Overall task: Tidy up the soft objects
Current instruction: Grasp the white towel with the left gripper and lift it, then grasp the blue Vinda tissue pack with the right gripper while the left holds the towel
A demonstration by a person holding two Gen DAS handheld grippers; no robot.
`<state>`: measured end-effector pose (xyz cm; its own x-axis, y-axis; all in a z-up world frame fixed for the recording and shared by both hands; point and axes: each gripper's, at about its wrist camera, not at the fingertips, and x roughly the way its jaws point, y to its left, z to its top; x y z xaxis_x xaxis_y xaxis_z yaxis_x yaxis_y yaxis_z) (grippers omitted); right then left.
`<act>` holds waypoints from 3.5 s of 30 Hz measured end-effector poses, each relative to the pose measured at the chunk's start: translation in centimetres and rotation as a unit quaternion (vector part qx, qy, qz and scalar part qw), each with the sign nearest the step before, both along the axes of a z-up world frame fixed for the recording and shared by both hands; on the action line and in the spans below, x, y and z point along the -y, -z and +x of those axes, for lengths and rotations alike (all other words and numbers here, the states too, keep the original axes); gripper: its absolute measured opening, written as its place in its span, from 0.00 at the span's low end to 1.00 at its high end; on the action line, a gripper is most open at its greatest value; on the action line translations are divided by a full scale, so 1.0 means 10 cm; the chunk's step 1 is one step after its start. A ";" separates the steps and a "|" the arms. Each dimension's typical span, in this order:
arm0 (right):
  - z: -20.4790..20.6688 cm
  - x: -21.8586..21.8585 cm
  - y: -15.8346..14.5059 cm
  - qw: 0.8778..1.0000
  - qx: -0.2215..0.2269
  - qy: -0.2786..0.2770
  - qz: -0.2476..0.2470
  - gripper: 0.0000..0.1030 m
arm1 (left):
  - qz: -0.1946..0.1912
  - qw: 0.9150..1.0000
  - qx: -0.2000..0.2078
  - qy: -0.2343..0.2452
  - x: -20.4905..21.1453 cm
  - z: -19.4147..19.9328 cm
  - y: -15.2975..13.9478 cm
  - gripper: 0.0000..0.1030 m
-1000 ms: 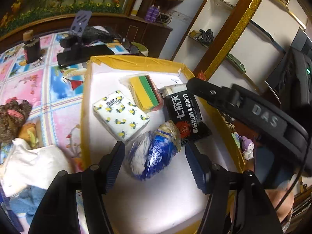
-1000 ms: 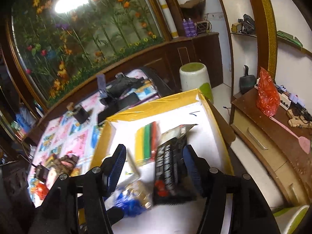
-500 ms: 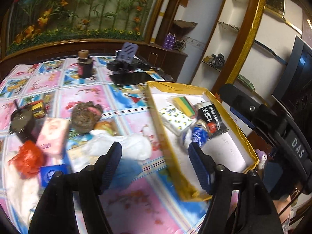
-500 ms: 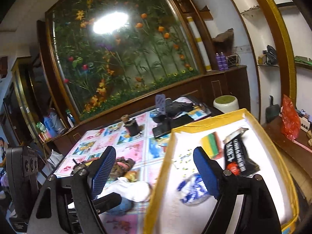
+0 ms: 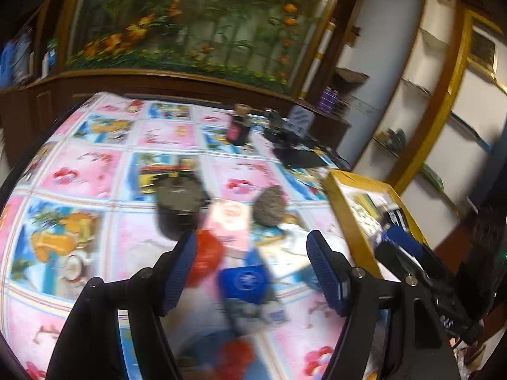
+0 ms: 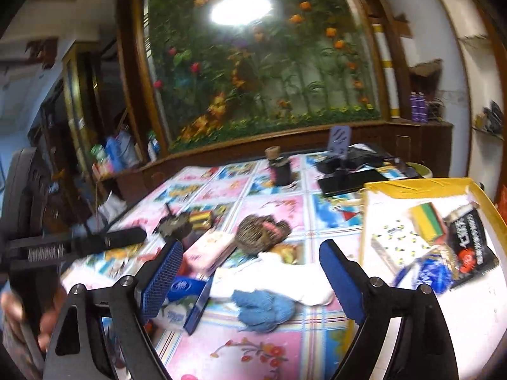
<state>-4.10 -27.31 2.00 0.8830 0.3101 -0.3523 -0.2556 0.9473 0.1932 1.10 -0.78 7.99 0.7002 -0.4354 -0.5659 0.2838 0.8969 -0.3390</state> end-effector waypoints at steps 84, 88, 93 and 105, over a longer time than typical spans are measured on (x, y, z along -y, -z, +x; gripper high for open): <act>0.54 -0.72 0.25 0.990 -0.091 -0.105 0.012 0.63 | 0.031 0.997 -0.002 -0.070 -0.54 0.01 0.17 0.13; 0.56 -0.71 0.24 0.990 -0.089 -0.104 0.016 0.63 | 0.023 0.997 0.011 -0.067 -0.53 -0.03 0.13 0.13; 0.55 -0.68 0.24 0.991 -0.091 -0.101 0.020 0.63 | 0.022 0.998 0.029 -0.060 -0.50 -0.08 0.08 0.13; 0.48 -0.61 0.19 0.993 -0.074 -0.083 0.026 0.63 | 0.008 0.997 0.047 -0.062 -0.49 -0.12 0.03 0.13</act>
<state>0.73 -21.22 0.08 0.7578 0.4686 -0.4540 -0.3727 0.8820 0.2883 -0.13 4.16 7.68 0.7986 -0.3339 -0.5008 0.2001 0.9320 -0.3023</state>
